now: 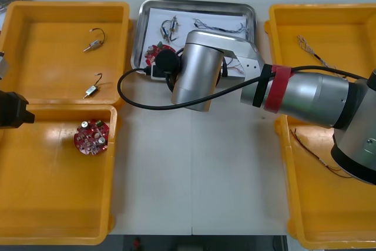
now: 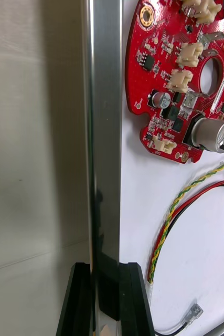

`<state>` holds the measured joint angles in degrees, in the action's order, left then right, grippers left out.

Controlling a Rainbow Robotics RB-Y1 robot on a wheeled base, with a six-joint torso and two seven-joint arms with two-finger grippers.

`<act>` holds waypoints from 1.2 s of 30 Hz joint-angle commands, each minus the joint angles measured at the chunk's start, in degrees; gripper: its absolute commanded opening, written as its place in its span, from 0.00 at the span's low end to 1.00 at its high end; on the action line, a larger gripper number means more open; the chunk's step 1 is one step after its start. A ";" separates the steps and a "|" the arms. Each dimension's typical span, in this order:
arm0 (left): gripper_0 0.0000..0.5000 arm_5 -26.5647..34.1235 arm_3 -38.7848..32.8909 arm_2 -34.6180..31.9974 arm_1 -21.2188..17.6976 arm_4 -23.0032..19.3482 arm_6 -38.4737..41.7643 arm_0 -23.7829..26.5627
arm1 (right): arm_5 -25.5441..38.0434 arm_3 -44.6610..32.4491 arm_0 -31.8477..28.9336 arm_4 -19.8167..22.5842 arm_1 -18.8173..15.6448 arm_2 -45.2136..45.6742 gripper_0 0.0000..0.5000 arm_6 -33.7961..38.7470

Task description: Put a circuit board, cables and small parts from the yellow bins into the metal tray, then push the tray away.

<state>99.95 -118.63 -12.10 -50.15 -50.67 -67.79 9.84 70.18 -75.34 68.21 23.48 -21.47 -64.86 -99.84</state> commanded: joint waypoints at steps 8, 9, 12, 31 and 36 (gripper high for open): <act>1.00 -0.54 -1.78 0.93 -1.18 0.48 -6.57 -0.70 | -7.34 6.52 4.48 0.25 1.78 1.58 0.00 -3.96; 1.00 -0.54 -1.78 0.93 -1.18 0.48 -6.57 -0.70 | -7.60 6.69 4.57 0.25 1.78 1.58 0.00 -4.05; 1.00 -0.54 -1.78 0.93 -1.18 0.48 -6.57 -0.70 | -9.36 8.63 5.01 0.42 1.96 1.58 0.00 -4.75; 1.00 -0.54 -1.78 0.93 -1.18 0.48 -6.57 -0.70 | -2.68 7.31 5.18 3.15 2.48 7.03 1.00 -6.69; 1.00 -0.54 -1.78 0.93 -1.18 0.48 -6.57 -0.70 | 5.49 -0.69 0.61 3.76 2.48 13.53 1.00 -6.51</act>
<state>99.95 -118.64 -12.08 -50.15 -50.67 -67.81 9.84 73.19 -69.94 69.99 26.83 -19.83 -57.31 -103.93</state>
